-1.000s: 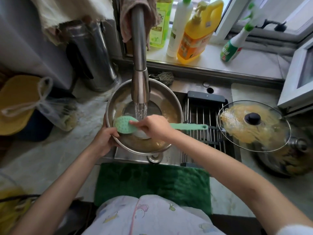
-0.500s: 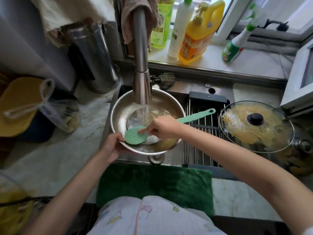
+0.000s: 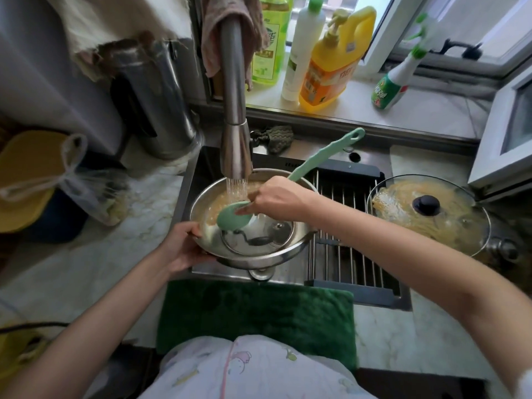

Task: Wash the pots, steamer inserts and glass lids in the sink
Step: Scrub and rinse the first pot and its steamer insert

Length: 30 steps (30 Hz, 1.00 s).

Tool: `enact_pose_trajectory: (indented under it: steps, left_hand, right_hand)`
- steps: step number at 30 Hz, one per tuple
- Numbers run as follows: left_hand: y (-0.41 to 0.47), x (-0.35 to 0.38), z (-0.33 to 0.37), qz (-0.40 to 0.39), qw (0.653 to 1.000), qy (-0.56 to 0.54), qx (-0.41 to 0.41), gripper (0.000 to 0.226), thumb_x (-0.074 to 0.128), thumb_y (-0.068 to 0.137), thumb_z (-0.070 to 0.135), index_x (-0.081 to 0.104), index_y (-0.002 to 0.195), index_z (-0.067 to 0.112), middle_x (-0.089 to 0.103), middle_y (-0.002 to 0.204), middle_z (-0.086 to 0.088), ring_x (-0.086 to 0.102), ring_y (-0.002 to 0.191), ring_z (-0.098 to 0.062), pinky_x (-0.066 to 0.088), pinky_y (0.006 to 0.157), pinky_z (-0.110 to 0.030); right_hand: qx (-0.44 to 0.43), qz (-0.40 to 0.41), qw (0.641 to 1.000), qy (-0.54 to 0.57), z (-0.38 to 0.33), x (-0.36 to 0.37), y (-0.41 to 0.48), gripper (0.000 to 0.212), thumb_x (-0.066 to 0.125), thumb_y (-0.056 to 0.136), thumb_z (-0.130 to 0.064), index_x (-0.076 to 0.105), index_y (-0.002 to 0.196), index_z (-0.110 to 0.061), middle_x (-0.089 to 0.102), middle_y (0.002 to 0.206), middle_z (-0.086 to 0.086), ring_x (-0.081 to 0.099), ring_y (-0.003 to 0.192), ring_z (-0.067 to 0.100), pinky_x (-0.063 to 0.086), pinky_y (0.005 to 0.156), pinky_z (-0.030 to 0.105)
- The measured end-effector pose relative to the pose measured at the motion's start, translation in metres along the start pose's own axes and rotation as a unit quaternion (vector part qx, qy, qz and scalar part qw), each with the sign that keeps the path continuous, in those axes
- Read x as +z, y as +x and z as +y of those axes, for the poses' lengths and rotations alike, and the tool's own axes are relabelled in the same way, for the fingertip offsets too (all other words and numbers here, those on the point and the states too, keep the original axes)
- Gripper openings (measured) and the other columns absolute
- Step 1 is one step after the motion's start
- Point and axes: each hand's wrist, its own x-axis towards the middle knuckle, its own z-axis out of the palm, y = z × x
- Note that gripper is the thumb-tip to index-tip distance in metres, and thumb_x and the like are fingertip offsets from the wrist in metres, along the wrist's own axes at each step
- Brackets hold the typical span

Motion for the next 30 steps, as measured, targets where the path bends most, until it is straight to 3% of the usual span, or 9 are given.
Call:
enact_pose_trajectory:
  steps: [5, 8, 12, 15, 17, 20, 23, 26, 30]
  left_hand:
    - [0.005, 0.008, 0.006, -0.026, 0.995, 0.092, -0.035, 0.056, 0.048, 0.042, 0.014, 0.053, 0.096, 0.000, 0.057, 0.071, -0.012, 0.059, 0.059, -0.022, 0.056, 0.048, -0.030]
    - [0.003, 0.008, 0.009, -0.042, 0.990, 0.120, -0.057, 0.047, 0.043, 0.046, 0.018, 0.054, 0.085, -0.006, 0.063, 0.065, -0.017, 0.064, 0.052, -0.024, 0.053, 0.043, -0.028]
    - [0.010, -0.009, 0.015, -0.036, 0.988, 0.130, -0.072, 0.059, 0.045, 0.049, 0.013, 0.052, 0.104, -0.008, 0.062, 0.105, -0.036, 0.069, 0.088, -0.037, 0.059, 0.063, -0.045]
    - [0.019, -0.016, 0.021, -0.037, 0.985, 0.152, -0.072, 0.058, 0.044, 0.049, 0.010, 0.053, 0.103, -0.008, 0.066, 0.095, -0.032, 0.070, 0.083, -0.036, 0.057, 0.054, -0.041]
    - [0.022, -0.012, 0.023, -0.044, 0.983, 0.161, -0.078, 0.049, 0.041, 0.056, 0.010, 0.054, 0.100, -0.008, 0.067, 0.091, -0.029, 0.068, 0.087, -0.037, 0.058, 0.056, -0.041]
    - [0.027, -0.002, 0.022, -0.044, 0.979, 0.182, -0.079, 0.050, 0.045, 0.053, 0.012, 0.056, 0.097, -0.008, 0.063, 0.093, -0.026, 0.060, 0.097, -0.040, 0.058, 0.060, -0.042]
    - [0.025, 0.011, 0.019, -0.020, 0.982, 0.172, -0.069, 0.031, 0.045, 0.054, 0.011, 0.055, 0.081, -0.002, 0.061, 0.065, -0.015, 0.063, 0.061, -0.025, 0.055, 0.047, -0.031]
    - [0.024, 0.012, 0.016, -0.005, 0.989, 0.140, -0.057, 0.027, 0.043, 0.054, 0.010, 0.054, 0.075, -0.001, 0.059, 0.068, -0.016, 0.062, 0.062, -0.025, 0.055, 0.047, -0.032]
    - [0.028, 0.002, 0.022, 0.008, 0.993, 0.108, -0.044, 0.022, 0.037, 0.069, 0.003, 0.055, 0.081, -0.004, 0.062, 0.085, -0.026, 0.071, 0.072, -0.028, 0.058, 0.052, -0.035]
  right_hand:
    - [-0.124, 0.032, 0.988, -0.086, 0.005, 0.001, 0.020, 0.042, 0.049, 0.093, -0.020, 0.053, 0.133, -0.033, 0.065, 0.095, 0.000, 0.064, 0.073, 0.019, 0.050, 0.056, 0.029]
    - [-0.044, -0.087, 0.984, -0.148, 0.023, 0.003, 0.027, 0.031, 0.043, 0.099, -0.029, 0.056, 0.126, -0.025, 0.063, 0.111, 0.001, 0.065, 0.095, 0.024, 0.050, 0.077, 0.037]
    - [0.122, -0.152, 0.975, -0.104, 0.041, 0.011, 0.007, 0.036, 0.048, 0.096, -0.030, 0.054, 0.132, -0.035, 0.068, 0.103, 0.000, 0.067, 0.093, 0.025, 0.041, 0.060, 0.029]
    - [0.190, -0.220, 0.955, -0.055, 0.037, 0.011, 0.004, 0.036, 0.050, 0.096, -0.027, 0.055, 0.132, -0.034, 0.067, 0.113, 0.001, 0.065, 0.102, 0.025, 0.041, 0.065, 0.029]
    - [0.168, -0.191, 0.965, -0.058, 0.038, 0.011, 0.010, 0.034, 0.051, 0.096, -0.026, 0.058, 0.129, -0.033, 0.068, 0.110, 0.000, 0.065, 0.101, 0.024, 0.041, 0.066, 0.029]
    - [0.049, -0.063, 0.993, -0.087, 0.036, 0.012, 0.021, 0.023, 0.064, 0.082, -0.014, 0.073, 0.101, -0.025, 0.069, 0.078, 0.002, 0.067, 0.069, 0.025, 0.042, 0.055, 0.029]
    - [-0.044, -0.018, 0.979, -0.198, 0.031, 0.019, 0.039, 0.009, 0.071, 0.073, -0.014, 0.070, 0.076, -0.023, 0.066, 0.071, -0.004, 0.064, 0.064, 0.021, 0.048, 0.064, 0.033]
    - [-0.030, 0.013, 0.990, -0.140, 0.039, 0.022, 0.042, 0.015, 0.069, 0.073, -0.010, 0.073, 0.081, -0.022, 0.068, 0.074, 0.001, 0.066, 0.069, 0.024, 0.046, 0.069, 0.033]
    - [0.156, -0.058, 0.984, -0.067, 0.056, 0.022, 0.014, 0.037, 0.044, 0.098, -0.020, 0.054, 0.132, -0.032, 0.064, 0.103, 0.007, 0.063, 0.095, 0.030, 0.036, 0.071, 0.036]
